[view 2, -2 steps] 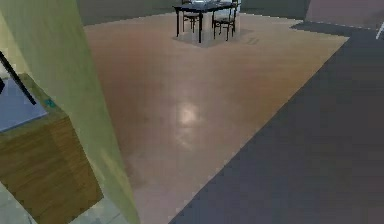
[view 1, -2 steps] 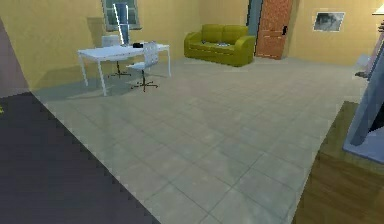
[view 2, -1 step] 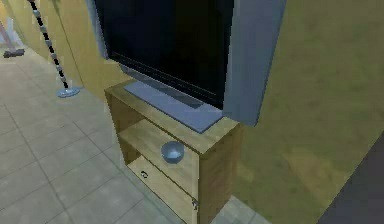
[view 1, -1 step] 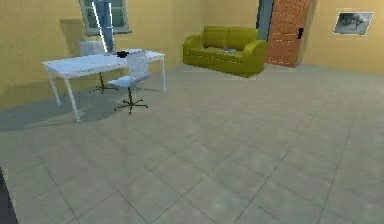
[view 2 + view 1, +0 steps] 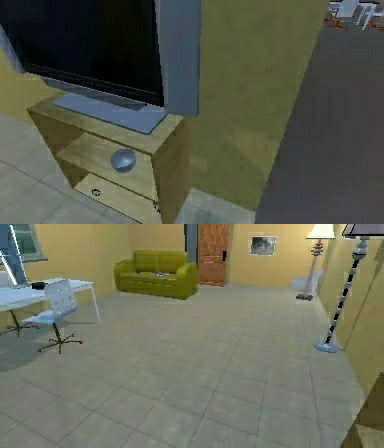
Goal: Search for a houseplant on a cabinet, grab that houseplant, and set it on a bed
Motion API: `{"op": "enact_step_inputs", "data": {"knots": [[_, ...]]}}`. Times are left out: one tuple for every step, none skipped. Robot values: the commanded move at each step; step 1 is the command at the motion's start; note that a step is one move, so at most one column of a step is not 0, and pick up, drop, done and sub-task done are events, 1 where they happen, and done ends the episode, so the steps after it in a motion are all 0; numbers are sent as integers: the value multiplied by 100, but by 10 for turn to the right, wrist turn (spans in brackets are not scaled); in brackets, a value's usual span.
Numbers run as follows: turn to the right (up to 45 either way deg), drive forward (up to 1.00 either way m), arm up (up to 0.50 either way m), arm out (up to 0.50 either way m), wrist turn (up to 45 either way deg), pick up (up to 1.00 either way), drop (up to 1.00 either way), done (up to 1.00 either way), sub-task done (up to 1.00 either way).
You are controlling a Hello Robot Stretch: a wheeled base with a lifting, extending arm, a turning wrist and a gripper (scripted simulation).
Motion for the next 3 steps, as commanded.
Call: {"op": "enact_step_inputs", "data": {"knots": [[0, 10, 0, 0, 0, 0, 0, 0, 0], [60, 0, 0, 0, 0, 0, 0, 0, 0], [0, 100, 0, 0, 0, 0, 0, 0, 0]]}}
